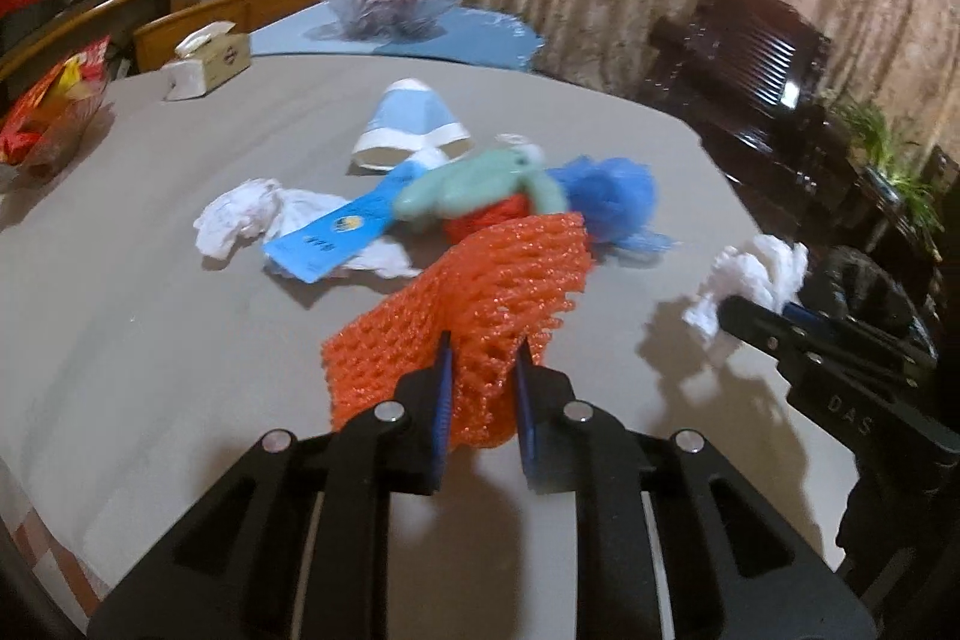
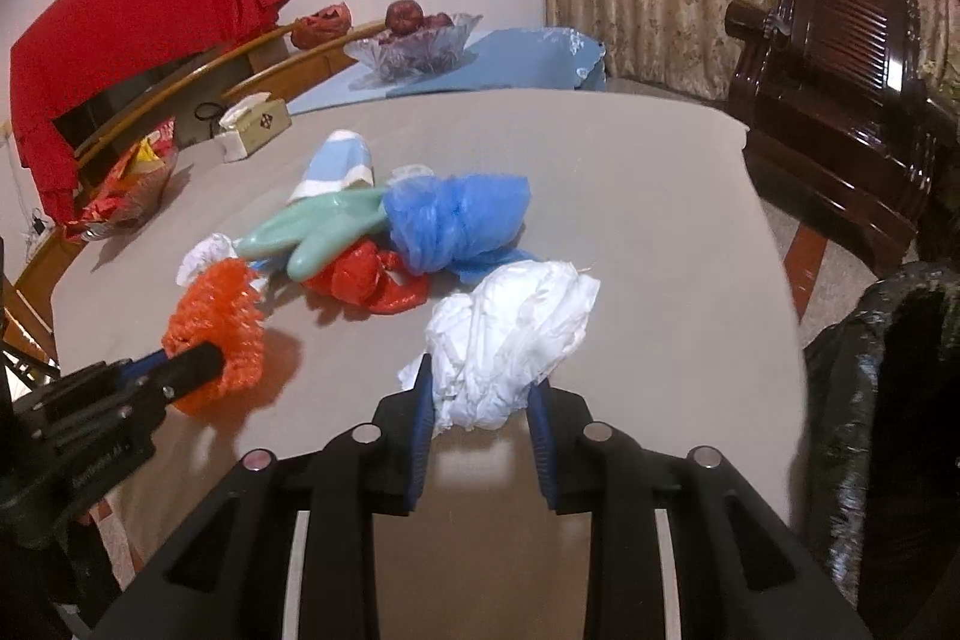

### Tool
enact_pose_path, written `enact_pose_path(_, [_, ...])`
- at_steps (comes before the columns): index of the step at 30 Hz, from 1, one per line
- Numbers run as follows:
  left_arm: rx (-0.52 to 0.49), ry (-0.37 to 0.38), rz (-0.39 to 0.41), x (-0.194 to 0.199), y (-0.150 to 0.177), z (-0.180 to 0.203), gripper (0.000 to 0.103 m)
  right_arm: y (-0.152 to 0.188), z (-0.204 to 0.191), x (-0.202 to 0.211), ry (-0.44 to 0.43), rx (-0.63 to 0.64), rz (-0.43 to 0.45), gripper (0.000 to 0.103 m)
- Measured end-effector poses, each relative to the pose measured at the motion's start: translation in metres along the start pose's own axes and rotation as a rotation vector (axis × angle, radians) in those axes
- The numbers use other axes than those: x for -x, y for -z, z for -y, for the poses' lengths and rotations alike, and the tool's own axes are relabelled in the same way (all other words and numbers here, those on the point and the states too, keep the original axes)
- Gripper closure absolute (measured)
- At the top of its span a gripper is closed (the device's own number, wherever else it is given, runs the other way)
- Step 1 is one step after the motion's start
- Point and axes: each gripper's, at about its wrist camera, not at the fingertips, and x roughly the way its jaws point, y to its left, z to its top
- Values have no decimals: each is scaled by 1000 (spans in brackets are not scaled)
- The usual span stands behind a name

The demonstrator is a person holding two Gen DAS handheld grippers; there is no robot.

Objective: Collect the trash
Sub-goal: 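Grasp the second orange net with the left gripper while the right gripper carries the tissue to the bin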

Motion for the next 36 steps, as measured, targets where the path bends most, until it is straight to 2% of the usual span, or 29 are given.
enact_pose_path(9, [-40,53,31,16,-7,29,86,2,14,44,26,-12,51,75])
enact_pose_path(21, [-114,144,73,35,-16,86,86,2,40,100,76,-60,142,75])
enact_pose_path(36, [-226,286,82,38,-16,171,86,27,111,166,235,-159,210,75])
